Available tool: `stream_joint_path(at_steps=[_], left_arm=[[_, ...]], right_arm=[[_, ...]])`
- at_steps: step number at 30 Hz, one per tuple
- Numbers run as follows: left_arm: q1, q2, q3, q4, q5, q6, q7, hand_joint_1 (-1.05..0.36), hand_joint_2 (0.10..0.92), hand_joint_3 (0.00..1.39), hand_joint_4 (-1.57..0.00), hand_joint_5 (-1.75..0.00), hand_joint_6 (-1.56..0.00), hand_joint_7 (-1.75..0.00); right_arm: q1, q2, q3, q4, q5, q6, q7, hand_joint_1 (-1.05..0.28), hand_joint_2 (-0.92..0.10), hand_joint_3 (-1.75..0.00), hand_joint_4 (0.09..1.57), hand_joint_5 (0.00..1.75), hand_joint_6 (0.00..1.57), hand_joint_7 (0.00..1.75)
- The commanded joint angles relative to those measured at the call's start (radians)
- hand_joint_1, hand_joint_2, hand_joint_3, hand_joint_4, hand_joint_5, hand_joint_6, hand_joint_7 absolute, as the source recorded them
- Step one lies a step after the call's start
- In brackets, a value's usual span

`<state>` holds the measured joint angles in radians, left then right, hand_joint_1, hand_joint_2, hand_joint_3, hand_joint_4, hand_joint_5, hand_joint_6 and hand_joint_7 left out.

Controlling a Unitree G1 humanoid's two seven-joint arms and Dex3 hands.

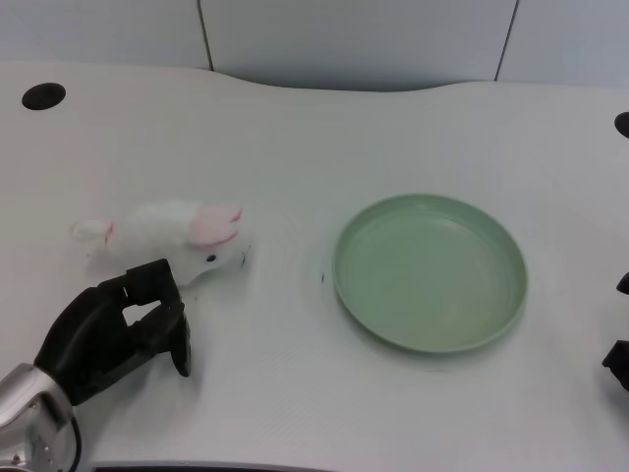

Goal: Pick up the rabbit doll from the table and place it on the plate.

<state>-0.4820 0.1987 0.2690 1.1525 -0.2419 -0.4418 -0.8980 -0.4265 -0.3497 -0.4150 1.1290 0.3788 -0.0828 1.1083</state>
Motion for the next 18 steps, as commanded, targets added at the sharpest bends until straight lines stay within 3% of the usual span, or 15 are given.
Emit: stream_joint_path(at_steps=[1,5,12,18], left_arm=[[-0.017,0.016,0.004,0.017,-0.001,0.024,0.017,-0.72,0.921,0.35,-0.81,-1.75,-0.57,-1.73],[-0.038,0.010,0.034,0.028,-0.047,0.090,-0.042,-0.70,0.921,0.30,-0.80,-1.75,-0.63,-1.61],[-0.031,0.015,0.019,0.024,-0.026,0.071,-0.013,-0.73,0.921,0.32,-0.79,-1.75,-0.61,-1.65],[-0.037,0.013,0.021,0.028,-0.030,0.076,-0.012,-0.72,0.921,0.31,-0.81,-1.75,-0.62,-1.64]], right_arm=[[-0.004,-0.016,-0.001,0.004,0.006,0.008,-0.005,-0.46,-0.92,-0.23,1.27,1.75,0.95,1.75],[-0.010,-0.017,0.000,0.004,0.004,0.010,-0.018,-0.44,-0.92,-0.26,1.26,1.75,0.95,1.75],[-0.011,-0.019,-0.007,0.010,0.014,0.027,-0.002,-0.43,-0.92,-0.25,1.26,1.75,0.91,1.75],[-0.017,-0.021,-0.007,0.017,0.011,0.025,-0.003,-0.44,-0.92,-0.25,1.26,1.75,0.94,1.75]])
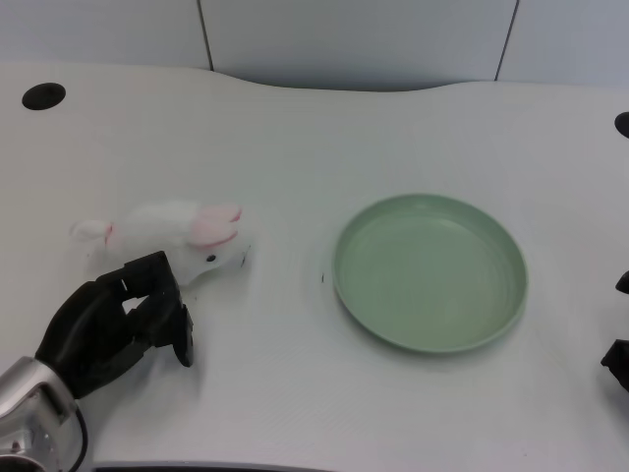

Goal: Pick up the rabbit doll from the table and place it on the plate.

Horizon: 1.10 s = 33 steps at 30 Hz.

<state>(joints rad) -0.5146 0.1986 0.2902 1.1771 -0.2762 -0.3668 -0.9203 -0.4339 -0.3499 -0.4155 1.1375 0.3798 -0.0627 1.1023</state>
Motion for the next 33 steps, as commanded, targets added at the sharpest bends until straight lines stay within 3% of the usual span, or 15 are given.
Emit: stream_joint_path(at_steps=[1,9,12,15,17,18,20,22,24,25,27,28,33], left_arm=[[-0.004,0.013,-0.002,0.002,0.007,0.002,0.015,-0.72,0.921,0.30,-0.80,-1.75,-0.62,-1.63],[-0.003,0.011,0.006,0.002,-0.005,0.009,0.006,-0.71,0.921,0.28,-0.80,-1.75,-0.63,-1.60],[-0.001,-0.005,0.022,-0.011,-0.028,0.024,0.007,-0.72,0.921,0.27,-0.78,-1.75,-0.62,-1.57],[0.004,-0.019,0.031,-0.041,-0.051,0.039,-0.004,-0.72,0.921,0.26,-0.68,-1.75,-0.60,-1.46],[0.011,-0.024,0.025,-0.077,-0.056,0.035,-0.019,-0.75,0.921,0.27,-0.53,-1.75,-0.50,-1.41],[0.016,-0.029,0.023,-0.103,-0.064,0.023,-0.038,-0.75,0.921,0.27,-0.50,-1.75,-0.48,-1.40],[0.026,-0.038,0.016,-0.153,-0.070,0.006,-0.062,-0.75,0.921,0.29,-0.41,-1.70,-0.39,-1.33],[0.034,-0.043,0.011,-0.192,-0.071,0.001,-0.069,-0.77,0.921,0.27,-0.41,-1.55,-0.43,-1.13],[0.040,-0.043,0.002,-0.220,-0.065,-0.020,-0.072,-0.77,0.921,0.26,-0.42,-1.50,-0.45,-1.05],[0.043,-0.041,-0.005,-0.233,-0.060,-0.039,-0.073,-0.80,0.921,0.26,-0.44,-1.18,-0.46,-0.70],[0.044,-0.033,-0.022,-0.255,-0.041,-0.105,-0.076,-0.82,0.921,0.26,-0.48,-0.89,-0.52,-0.31],[0.042,-0.029,-0.030,-0.259,-0.032,-0.139,-0.076,-0.82,0.921,0.30,-0.41,-0.73,-0.46,-0.15],[0.003,-0.004,-0.056,-0.240,0.000,-0.293,-0.055,-0.84,0.921,0.28,-0.29,-0.54,-0.38,-0.01]], right_arm=[[-0.012,-0.022,-0.006,0.011,0.010,0.004,0.005,-0.45,-0.92,-0.23,1.27,1.75,0.94,1.75],[-0.010,-0.020,-0.008,0.009,0.012,0.010,0.002,-0.44,-0.92,-0.22,1.29,1.75,0.92,1.75],[-0.009,-0.022,-0.007,0.008,0.007,0.000,-0.006,-0.45,-0.92,-0.21,1.28,1.75,0.91,1.75],[-0.009,-0.024,-0.007,0.007,0.006,-0.002,-0.008,-0.45,-0.92,-0.23,1.28,1.75,0.92,1.75],[-0.008,-0.025,-0.008,0.004,0.007,0.003,-0.014,-0.45,-0.92,-0.21,1.27,1.75,0.92,1.75],[-0.008,-0.027,-0.009,0.006,0.009,0.006,-0.010,-0.45,-0.92,-0.21,1.27,1.75,0.91,1.75],[-0.006,-0.030,-0.005,0.005,0.004,-0.001,-0.009,-0.46,-0.92,-0.22,1.24,1.75,0.89,1.75],[-0.004,-0.031,-0.004,0.003,0.003,-0.005,-0.006,-0.45,-0.92,-0.24,1.23,1.75,0.89,1.75],[-0.005,-0.030,-0.005,0.003,0.006,-0.004,-0.001,-0.45,-0.92,-0.25,1.23,1.75,0.89,1.75],[-0.006,-0.030,-0.006,0.004,0.007,-0.003,0.001,-0.45,-0.92,-0.24,1.25,1.75,0.92,1.75],[-0.009,-0.029,-0.009,0.007,0.011,-0.001,0.006,-0.45,-0.92,-0.24,1.26,1.75,0.94,1.75],[-0.010,-0.029,-0.009,0.008,0.011,0.000,0.007,-0.45,-0.92,-0.24,1.27,1.75,0.94,1.75],[-0.010,-0.031,-0.010,0.010,0.011,0.005,0.006,-0.45,-0.92,-0.23,1.29,1.75,0.93,1.75]])
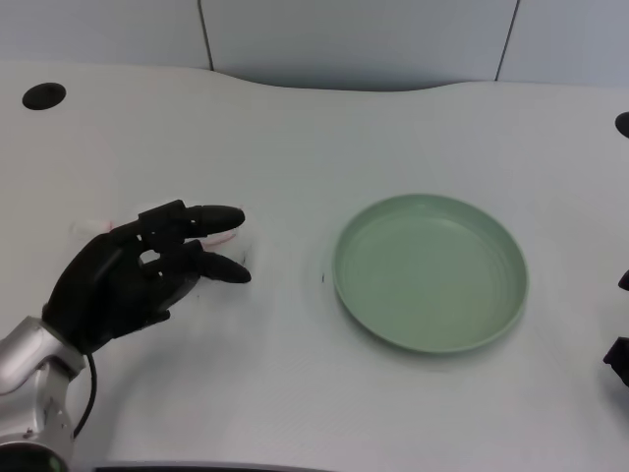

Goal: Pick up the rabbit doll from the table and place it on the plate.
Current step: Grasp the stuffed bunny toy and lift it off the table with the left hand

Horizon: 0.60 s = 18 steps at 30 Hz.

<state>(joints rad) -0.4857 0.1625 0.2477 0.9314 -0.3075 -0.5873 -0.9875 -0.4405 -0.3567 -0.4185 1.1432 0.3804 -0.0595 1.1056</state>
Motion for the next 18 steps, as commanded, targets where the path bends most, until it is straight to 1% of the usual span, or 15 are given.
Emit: stream_joint_path(at_steps=[1,4,8,9,10,11,13,15,17,18], left_arm=[[-0.032,0.040,-0.020,0.010,0.044,-0.101,0.025,-0.85,0.921,0.28,-0.28,-0.53,-0.38,-0.01],[-0.046,0.053,-0.030,0.025,0.058,-0.152,0.036,-0.86,0.921,0.27,-0.28,-0.51,-0.38,-0.01],[-0.071,0.085,-0.050,0.040,0.094,-0.219,0.064,-0.87,0.921,0.24,-0.25,-0.47,-0.37,0.00],[-0.072,0.087,-0.053,0.043,0.096,-0.225,0.068,-0.87,0.921,0.24,-0.25,-0.47,-0.37,0.00],[-0.081,0.106,-0.062,0.049,0.136,-0.288,0.101,-0.87,0.921,0.24,-0.24,-0.47,-0.37,0.00],[-0.090,0.127,-0.072,0.055,0.179,-0.353,0.138,-0.87,0.921,0.27,-0.19,-0.40,-0.31,0.00],[-0.103,0.181,-0.095,0.051,0.311,-0.463,0.259,-0.86,0.921,0.31,-0.15,-0.35,-0.27,0.00],[-0.118,0.219,-0.114,0.055,0.402,-0.513,0.357,-0.82,0.921,0.27,-0.16,-0.26,-0.24,0.00],[-0.140,0.250,-0.134,0.068,0.485,-0.544,0.457,-0.79,0.921,0.24,-0.16,-0.22,-0.23,0.00],[-0.153,0.269,-0.147,0.071,0.545,-0.556,0.527,-0.78,0.921,0.24,-0.16,-0.21,-0.22,0.00]], right_arm=[[-0.003,-0.024,-0.006,0.004,0.008,-0.002,0.002,-0.46,-0.92,-0.24,1.29,1.75,0.92,1.75],[0.000,-0.024,-0.007,0.003,0.009,-0.005,0.005,-0.46,-0.92,-0.25,1.29,1.75,0.91,1.75],[0.000,-0.022,-0.007,0.002,0.009,-0.006,0.002,-0.46,-0.92,-0.24,1.29,1.75,0.92,1.75],[-0.001,-0.022,-0.008,0.004,0.011,-0.005,0.005,-0.46,-0.92,-0.24,1.29,1.75,0.92,1.75],[-0.002,-0.023,-0.006,0.004,0.007,-0.010,0.002,-0.45,-0.92,-0.24,1.29,1.75,0.92,1.75],[-0.002,-0.023,-0.004,0.003,0.004,-0.014,0.000,-0.46,-0.92,-0.24,1.29,1.75,0.93,1.75],[-0.001,-0.023,-0.001,0.002,0.001,-0.019,-0.006,-0.46,-0.92,-0.24,1.30,1.75,0.93,1.75],[-0.003,-0.023,-0.004,0.004,0.005,-0.008,-0.004,-0.46,-0.92,-0.23,1.27,1.75,0.90,1.75],[-0.001,-0.022,-0.003,0.003,0.004,-0.013,-0.004,-0.46,-0.92,-0.23,1.26,1.75,0.88,1.75],[-0.001,-0.022,-0.003,0.002,0.004,-0.011,-0.007,-0.46,-0.92,-0.23,1.26,1.75,0.88,1.75]])
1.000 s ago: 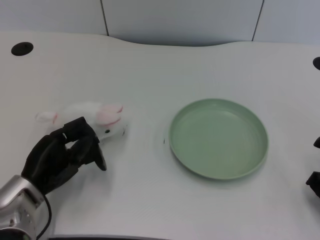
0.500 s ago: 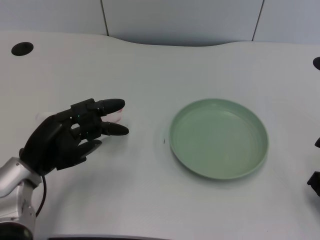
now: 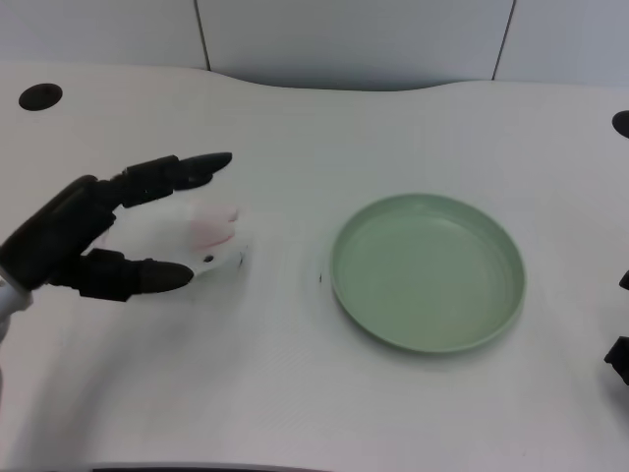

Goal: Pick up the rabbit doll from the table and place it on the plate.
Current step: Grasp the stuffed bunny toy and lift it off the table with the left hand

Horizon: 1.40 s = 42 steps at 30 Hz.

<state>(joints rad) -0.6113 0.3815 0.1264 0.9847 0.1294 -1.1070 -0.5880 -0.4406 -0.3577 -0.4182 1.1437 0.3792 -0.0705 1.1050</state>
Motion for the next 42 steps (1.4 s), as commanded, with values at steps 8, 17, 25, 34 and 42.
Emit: stream_joint_path(at_steps=[8,17,25,34,42], left_arm=[[-0.097,0.144,-0.167,0.010,0.440,0.002,0.538,-0.84,0.921,0.23,-0.12,-0.13,-0.21,0.00],[-0.164,0.146,-0.327,0.091,0.556,0.108,0.729,-0.89,0.921,0.21,-0.13,-0.06,-0.17,0.00],[-0.255,0.083,-0.470,0.214,0.630,0.275,0.834,-0.95,0.921,0.23,-0.14,-0.05,-0.15,0.00],[-0.321,-0.018,-0.557,0.349,0.632,0.520,0.817,-0.98,0.921,0.23,-0.15,-0.03,-0.16,0.00],[-0.336,-0.065,-0.593,0.383,0.643,0.653,0.783,-1.01,0.921,0.25,-0.16,-0.03,-0.15,0.00]], right_arm=[[0.000,-0.021,-0.004,-0.001,0.008,0.011,-0.005,-0.45,-0.92,-0.24,1.26,1.75,0.89,1.75],[-0.003,-0.019,-0.009,0.003,0.017,0.027,0.007,-0.43,-0.92,-0.24,1.23,1.75,0.86,1.75],[-0.001,-0.018,-0.002,0.002,0.008,0.000,0.003,-0.46,-0.92,-0.25,1.25,1.75,0.90,1.75],[0.002,-0.013,-0.005,0.001,0.018,0.018,0.003,-0.45,-0.92,-0.23,1.23,1.75,0.85,1.75],[0.004,-0.011,-0.004,-0.008,0.019,0.017,0.001,-0.43,-0.92,-0.26,1.26,1.75,0.91,1.75]])
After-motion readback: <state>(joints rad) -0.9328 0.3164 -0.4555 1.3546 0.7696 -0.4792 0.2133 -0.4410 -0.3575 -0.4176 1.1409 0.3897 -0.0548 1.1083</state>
